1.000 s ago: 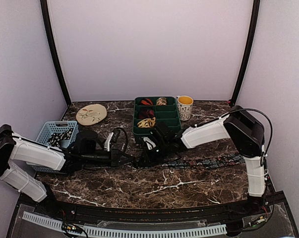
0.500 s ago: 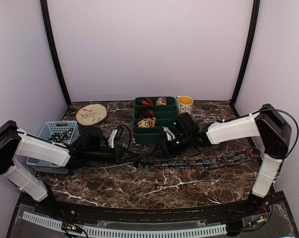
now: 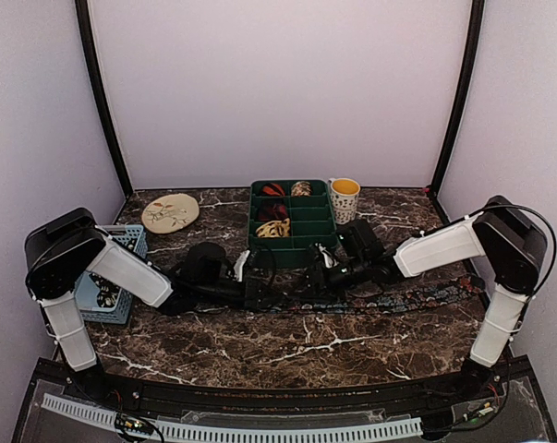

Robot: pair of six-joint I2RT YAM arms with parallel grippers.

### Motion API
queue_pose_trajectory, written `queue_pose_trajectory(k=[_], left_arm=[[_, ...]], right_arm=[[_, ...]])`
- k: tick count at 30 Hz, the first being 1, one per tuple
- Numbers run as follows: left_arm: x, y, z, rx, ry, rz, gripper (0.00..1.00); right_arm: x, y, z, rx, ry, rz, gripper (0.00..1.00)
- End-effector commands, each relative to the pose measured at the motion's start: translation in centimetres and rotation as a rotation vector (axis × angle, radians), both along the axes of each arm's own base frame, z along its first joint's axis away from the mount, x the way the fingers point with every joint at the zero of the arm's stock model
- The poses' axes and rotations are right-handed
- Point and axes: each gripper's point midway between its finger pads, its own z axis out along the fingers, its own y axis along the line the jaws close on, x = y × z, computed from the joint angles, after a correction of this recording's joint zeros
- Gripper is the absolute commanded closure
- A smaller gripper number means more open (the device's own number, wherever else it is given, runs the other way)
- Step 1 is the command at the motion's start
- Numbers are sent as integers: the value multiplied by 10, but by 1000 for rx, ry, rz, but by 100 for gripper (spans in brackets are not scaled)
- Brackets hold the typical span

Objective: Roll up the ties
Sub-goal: Pass from the left arm to the right

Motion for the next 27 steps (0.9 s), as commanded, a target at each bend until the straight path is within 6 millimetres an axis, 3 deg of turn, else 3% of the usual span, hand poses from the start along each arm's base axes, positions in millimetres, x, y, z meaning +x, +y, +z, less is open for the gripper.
queue_pose_trajectory(k=[1,8,14,20,23,27], left_arm=[[3,-9,4,-59,17,11,74],[4,-4,-10,-49,55,53,71],[6,-4,-14,-64,66,70,84],[5,-5,-17,-74,73,63,91],[4,-4,-15,-77,66,60,91],[2,-2,-9,-69,41,51,90]], right_arm=[[3,5,13,62,-12,6,56],[4,9,6,59,10,8,56],[0,14,-2,37,23,29,56],[-1,20,-15,-19,21,44,59],[2,19,-22,-51,19,35,67],[4,16,-30,-91,11,30,86]])
